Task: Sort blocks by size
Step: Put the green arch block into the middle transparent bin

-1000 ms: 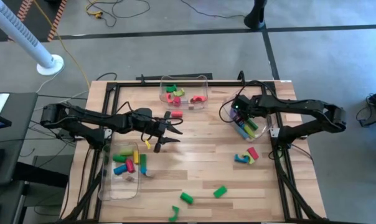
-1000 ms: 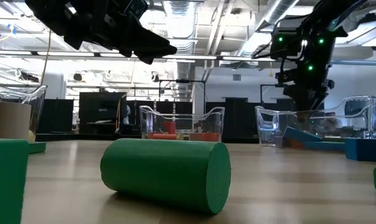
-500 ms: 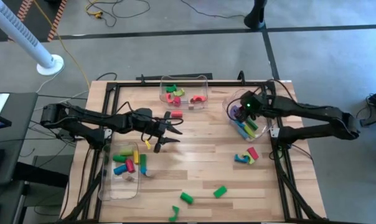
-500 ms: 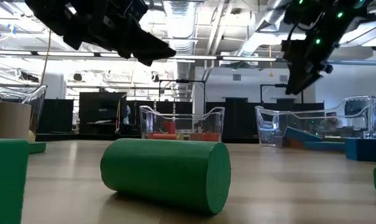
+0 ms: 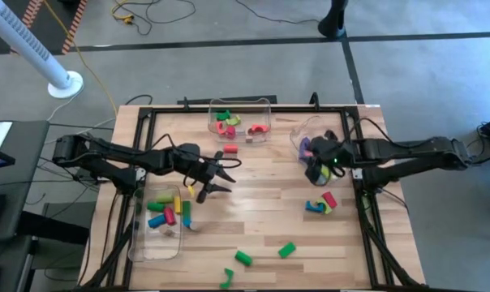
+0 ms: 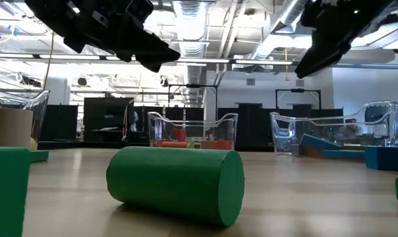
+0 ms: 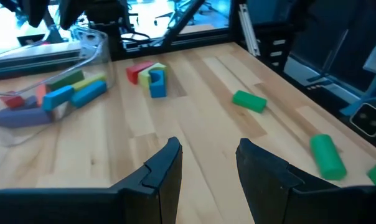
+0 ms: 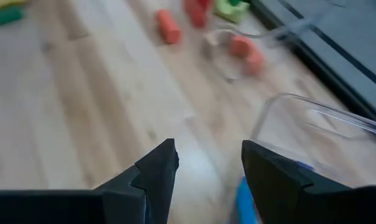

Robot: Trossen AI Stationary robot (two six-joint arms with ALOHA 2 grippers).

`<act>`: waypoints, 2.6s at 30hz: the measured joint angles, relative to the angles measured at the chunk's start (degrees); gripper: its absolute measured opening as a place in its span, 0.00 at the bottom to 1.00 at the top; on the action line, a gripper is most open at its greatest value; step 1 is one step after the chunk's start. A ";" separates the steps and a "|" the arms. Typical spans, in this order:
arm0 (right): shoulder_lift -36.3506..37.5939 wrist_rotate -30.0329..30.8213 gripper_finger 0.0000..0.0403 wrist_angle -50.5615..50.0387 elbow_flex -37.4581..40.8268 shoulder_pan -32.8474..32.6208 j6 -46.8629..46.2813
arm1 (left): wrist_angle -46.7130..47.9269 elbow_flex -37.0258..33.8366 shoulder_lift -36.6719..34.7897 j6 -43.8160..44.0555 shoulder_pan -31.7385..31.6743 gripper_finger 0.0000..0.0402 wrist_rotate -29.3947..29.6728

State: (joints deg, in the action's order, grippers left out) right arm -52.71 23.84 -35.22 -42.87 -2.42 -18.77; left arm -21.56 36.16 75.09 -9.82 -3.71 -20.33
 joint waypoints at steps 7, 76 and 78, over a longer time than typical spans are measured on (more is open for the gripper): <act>-0.13 -0.01 0.52 0.69 0.00 -8.64 -0.19 | 0.37 0.00 0.00 0.02 1.09 0.36 -0.05; -32.45 -4.52 0.52 55.86 -1.10 -37.58 6.22 | 6.07 -0.02 0.00 12.91 22.66 0.36 4.63; -35.98 -4.73 0.52 56.50 -3.49 -37.58 6.26 | 6.07 -0.02 0.00 13.80 24.32 0.36 6.30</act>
State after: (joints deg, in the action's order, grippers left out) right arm -88.69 19.11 21.28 -46.36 -40.01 -12.51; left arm -15.49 36.14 75.09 3.98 20.61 -14.03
